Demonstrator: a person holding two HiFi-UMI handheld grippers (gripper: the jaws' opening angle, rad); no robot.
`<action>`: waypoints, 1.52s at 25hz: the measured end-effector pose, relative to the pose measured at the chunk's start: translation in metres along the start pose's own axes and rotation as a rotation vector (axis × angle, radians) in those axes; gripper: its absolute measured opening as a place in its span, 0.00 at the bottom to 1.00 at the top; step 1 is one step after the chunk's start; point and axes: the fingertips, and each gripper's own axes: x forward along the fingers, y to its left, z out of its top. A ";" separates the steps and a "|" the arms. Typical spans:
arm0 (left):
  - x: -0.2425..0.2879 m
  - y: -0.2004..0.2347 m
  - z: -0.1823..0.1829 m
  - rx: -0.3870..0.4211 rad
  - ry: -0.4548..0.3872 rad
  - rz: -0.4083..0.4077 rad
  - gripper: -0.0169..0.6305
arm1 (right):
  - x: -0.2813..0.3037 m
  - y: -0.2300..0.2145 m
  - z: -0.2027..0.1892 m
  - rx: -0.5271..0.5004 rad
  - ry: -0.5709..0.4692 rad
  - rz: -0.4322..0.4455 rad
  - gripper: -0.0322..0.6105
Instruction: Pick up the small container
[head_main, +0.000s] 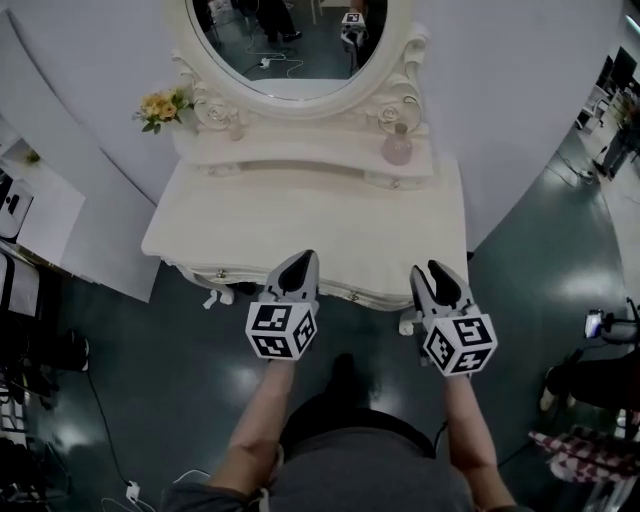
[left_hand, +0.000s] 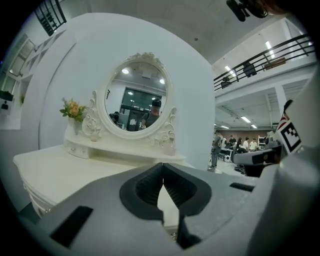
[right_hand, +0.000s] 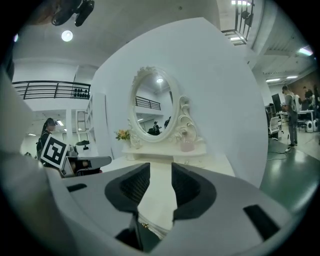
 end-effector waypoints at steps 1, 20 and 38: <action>0.006 0.004 0.001 0.003 0.003 -0.003 0.04 | 0.006 -0.002 0.002 0.002 0.001 -0.009 0.25; 0.080 0.048 0.008 0.023 0.025 -0.072 0.04 | 0.090 -0.025 0.026 0.028 -0.031 -0.071 0.29; 0.156 0.066 0.016 0.012 0.057 -0.043 0.04 | 0.173 -0.085 0.052 -0.018 -0.017 -0.052 0.30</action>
